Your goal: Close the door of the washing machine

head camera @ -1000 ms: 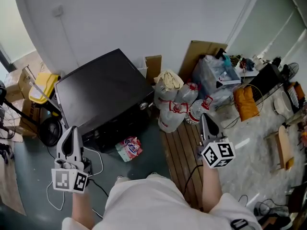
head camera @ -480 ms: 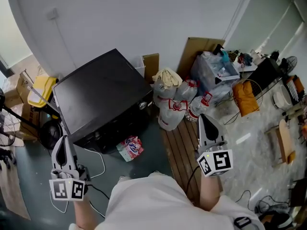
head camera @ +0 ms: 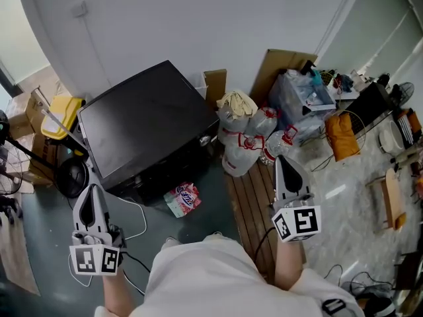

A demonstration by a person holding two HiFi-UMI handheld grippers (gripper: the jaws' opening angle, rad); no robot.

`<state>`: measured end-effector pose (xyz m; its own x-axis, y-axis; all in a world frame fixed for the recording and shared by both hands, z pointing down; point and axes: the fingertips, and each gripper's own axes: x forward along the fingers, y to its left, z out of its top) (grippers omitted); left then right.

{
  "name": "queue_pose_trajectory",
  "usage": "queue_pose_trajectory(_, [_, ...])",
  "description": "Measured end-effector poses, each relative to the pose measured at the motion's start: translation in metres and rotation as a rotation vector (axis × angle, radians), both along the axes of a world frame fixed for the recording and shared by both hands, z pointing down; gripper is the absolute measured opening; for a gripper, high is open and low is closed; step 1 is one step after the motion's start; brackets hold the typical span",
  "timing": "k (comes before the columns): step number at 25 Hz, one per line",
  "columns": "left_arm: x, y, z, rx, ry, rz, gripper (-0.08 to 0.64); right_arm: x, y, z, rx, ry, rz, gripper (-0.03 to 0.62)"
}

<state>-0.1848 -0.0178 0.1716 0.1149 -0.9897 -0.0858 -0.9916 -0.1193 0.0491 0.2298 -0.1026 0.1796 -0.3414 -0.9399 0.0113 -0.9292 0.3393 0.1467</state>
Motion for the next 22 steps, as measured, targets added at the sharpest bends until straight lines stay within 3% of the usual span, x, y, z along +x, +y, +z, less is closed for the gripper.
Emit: queue_pose_trajectory(22, [-0.009, 0.0, 0.004, -0.007, -0.005, 0.016, 0.006, -0.015, 0.003, 0.007, -0.005, -0.001, 0.007, -0.002])
